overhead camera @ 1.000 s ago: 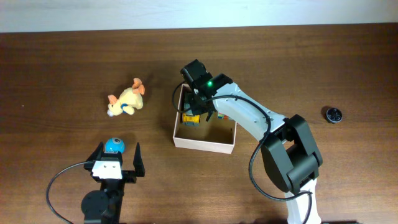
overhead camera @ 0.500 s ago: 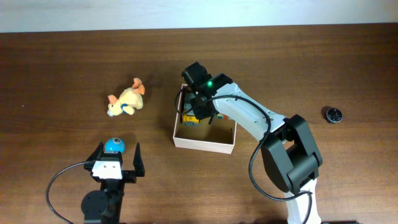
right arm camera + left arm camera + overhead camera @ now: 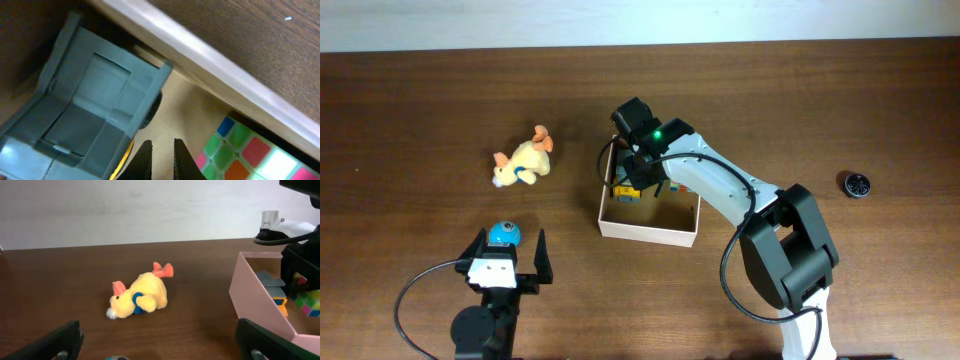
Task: Pack container
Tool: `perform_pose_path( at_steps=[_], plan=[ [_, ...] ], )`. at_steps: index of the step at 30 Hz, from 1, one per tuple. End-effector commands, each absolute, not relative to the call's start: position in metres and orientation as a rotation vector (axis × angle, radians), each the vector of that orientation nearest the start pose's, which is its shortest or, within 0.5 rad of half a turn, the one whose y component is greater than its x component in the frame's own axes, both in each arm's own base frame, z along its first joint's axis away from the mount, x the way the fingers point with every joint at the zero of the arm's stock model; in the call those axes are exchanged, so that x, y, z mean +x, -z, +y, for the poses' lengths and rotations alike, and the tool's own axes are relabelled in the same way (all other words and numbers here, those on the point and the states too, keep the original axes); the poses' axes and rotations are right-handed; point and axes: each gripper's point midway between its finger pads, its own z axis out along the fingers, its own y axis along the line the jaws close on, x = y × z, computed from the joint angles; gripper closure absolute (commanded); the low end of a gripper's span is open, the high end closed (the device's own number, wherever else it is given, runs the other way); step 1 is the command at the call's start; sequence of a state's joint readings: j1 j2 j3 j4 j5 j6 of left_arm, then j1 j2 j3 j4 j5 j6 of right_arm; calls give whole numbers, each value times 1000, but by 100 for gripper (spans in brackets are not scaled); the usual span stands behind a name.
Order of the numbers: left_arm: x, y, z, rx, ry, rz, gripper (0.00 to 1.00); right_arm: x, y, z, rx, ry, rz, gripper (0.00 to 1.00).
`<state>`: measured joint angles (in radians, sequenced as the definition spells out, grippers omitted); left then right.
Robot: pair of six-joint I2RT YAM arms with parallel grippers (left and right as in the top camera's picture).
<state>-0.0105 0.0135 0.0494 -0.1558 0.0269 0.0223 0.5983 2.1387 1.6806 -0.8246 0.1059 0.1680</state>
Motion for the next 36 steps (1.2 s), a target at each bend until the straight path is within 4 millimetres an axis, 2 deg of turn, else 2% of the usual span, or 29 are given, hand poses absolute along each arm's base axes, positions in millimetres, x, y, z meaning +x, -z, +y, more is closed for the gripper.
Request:
perform_pose_path(
  at_steps=[1, 11, 36],
  plan=[
    [243, -156, -7, 60, 2, 1685, 1, 406, -45, 263, -652, -46, 2760, 89],
    [243, -156, -7, 60, 2, 1685, 1, 404, -45, 271, -788, -95, 2722, 89],
    [243, -156, -7, 60, 2, 1685, 1, 406, -46, 273, -973, -67, 2645, 85]
  ],
)
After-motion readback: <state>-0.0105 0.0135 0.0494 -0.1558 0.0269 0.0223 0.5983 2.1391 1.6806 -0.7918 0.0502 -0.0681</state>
